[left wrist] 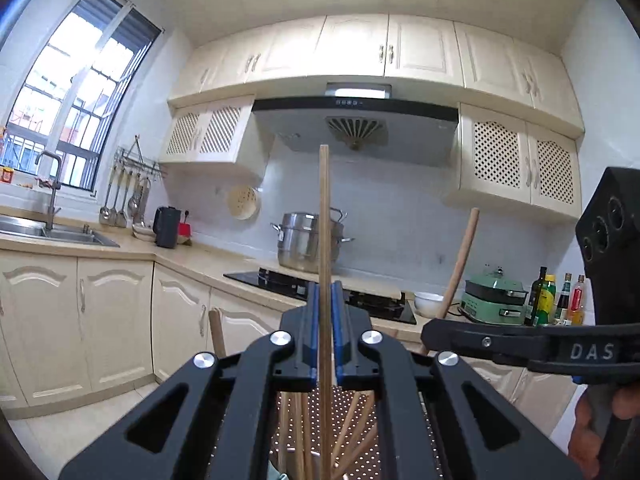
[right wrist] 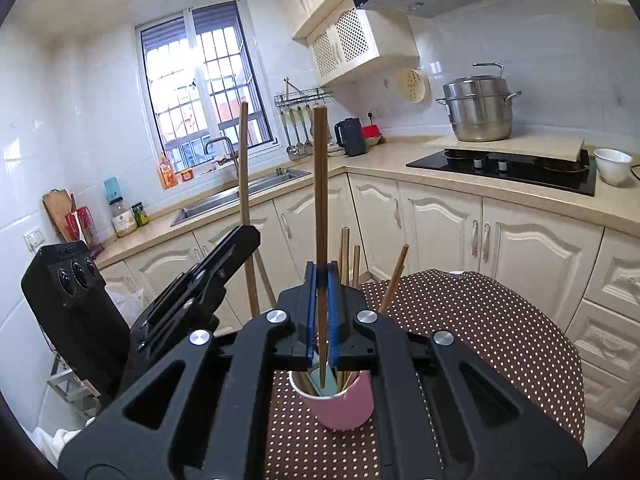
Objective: Organize utensils
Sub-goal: 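Lift both chopsticks and drop them into the pink cup from both tools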
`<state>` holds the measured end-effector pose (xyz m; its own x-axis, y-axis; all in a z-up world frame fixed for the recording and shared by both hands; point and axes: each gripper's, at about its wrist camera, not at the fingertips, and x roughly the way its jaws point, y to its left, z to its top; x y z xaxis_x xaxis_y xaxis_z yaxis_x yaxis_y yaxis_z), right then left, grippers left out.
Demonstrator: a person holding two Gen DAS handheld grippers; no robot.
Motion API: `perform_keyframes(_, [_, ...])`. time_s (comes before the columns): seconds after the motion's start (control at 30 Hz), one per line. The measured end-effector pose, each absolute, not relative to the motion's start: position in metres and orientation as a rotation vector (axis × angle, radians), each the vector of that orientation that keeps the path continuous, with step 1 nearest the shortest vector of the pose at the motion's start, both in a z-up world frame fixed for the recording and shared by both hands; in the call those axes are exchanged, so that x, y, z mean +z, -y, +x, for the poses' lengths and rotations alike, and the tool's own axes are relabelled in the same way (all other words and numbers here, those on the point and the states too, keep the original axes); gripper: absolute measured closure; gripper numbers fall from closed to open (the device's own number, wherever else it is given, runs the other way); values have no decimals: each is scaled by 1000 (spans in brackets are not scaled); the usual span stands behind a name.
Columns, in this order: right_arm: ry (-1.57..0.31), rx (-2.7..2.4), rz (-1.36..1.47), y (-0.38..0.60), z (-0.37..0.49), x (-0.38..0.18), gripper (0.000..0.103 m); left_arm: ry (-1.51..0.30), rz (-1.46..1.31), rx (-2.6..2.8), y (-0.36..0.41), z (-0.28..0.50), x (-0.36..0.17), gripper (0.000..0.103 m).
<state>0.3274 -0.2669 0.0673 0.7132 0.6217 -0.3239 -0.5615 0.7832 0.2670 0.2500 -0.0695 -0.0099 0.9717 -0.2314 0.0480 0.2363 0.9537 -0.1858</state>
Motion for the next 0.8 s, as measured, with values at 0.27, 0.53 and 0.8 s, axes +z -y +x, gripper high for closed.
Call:
perform_keyframes(0.27, [-488,676,107,251,342,40,97,45,-202,-192,64,270,-27,97])
perform_keyframes(0.53, [-555,678,79,240,348,9,98,33,-223,-167,64,281,-48,97])
perform_keyframes(0.8, [-613,675,70,231,348,-18,98,9,-215,-162,62,281,-59,97])
